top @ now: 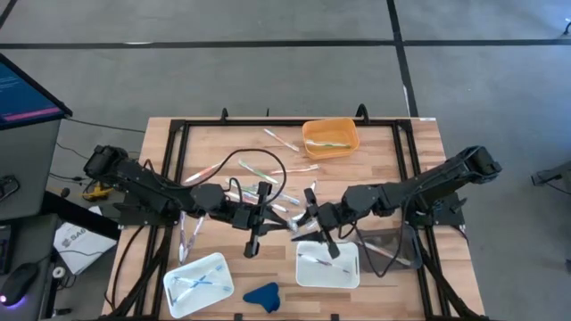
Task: Pick & Place Toothbrushes
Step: Put the violet toothbrush into the right white bin, then put the orange toothbrush into the black bin
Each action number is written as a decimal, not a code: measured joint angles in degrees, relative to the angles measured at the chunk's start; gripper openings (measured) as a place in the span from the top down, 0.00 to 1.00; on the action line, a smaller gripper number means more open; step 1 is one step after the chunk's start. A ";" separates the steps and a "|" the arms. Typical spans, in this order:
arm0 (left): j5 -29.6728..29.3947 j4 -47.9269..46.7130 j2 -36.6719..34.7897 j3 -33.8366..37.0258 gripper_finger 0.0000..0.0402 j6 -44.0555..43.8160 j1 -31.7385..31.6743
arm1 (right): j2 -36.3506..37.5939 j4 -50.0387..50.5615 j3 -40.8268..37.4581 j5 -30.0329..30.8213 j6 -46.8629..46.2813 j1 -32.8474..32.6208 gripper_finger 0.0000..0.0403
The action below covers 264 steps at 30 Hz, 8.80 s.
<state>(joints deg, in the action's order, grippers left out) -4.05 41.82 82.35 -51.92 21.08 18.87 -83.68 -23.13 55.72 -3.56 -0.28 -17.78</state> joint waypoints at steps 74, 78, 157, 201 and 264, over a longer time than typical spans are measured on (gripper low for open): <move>-41.15 -26.88 -13.18 -0.04 0.81 -6.53 12.61 | -23.94 82.67 34.14 7.91 -3.19 -16.93 0.96; -41.13 -26.86 -13.18 -0.04 0.81 -6.53 12.61 | -25.71 82.46 34.07 8.38 -3.95 -16.02 0.97; -41.11 -28.06 -13.16 -0.04 0.81 -6.99 12.61 | -28.33 88.09 45.33 8.12 -2.29 -12.15 0.71; -41.08 -30.43 -13.18 1.94 0.81 -12.24 4.28 | 24.03 0.69 -10.97 14.04 3.23 -3.08 0.78; -3.66 -29.51 34.27 -7.56 0.81 -24.96 -34.08 | 31.65 8.08 -11.02 13.87 2.21 -10.77 0.78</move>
<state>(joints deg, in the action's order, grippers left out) -7.72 12.31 116.62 -59.48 -3.88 -15.21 -52.03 -15.05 44.71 10.31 1.93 -28.56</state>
